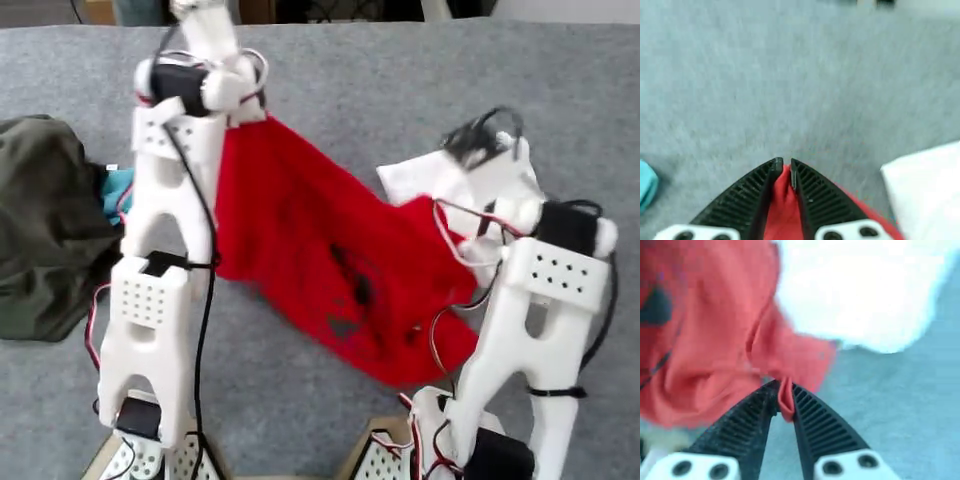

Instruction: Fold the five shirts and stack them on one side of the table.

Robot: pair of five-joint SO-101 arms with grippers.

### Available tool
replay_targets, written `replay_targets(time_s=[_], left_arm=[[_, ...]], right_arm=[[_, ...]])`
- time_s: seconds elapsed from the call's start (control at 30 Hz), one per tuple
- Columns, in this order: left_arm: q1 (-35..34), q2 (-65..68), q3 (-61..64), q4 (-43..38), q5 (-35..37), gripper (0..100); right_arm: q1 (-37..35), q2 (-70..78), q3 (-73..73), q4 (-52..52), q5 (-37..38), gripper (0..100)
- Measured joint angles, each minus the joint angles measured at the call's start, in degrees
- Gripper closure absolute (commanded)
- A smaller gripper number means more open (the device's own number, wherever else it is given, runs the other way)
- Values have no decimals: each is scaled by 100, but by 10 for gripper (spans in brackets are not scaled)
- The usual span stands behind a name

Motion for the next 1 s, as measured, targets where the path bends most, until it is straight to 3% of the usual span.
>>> replay_targets(time_s=[0.27, 0.57, 0.8, 1.0], left_arm=[[-220, -1538, 79, 0, -360, 971], [-229, -4290, 1829, 9, -941, 971], [-484, -6532, 4818, 9, -1407, 971], [-624, -7780, 8484, -431, -1609, 971]], right_arm=[[-404, 0, -2532, 70, -1547, 985], [-580, -44, -5222, -70, -2875, 985], [-598, -105, -5785, 835, -2857, 984], [-598, -352, -5160, 1477, -1890, 984]])
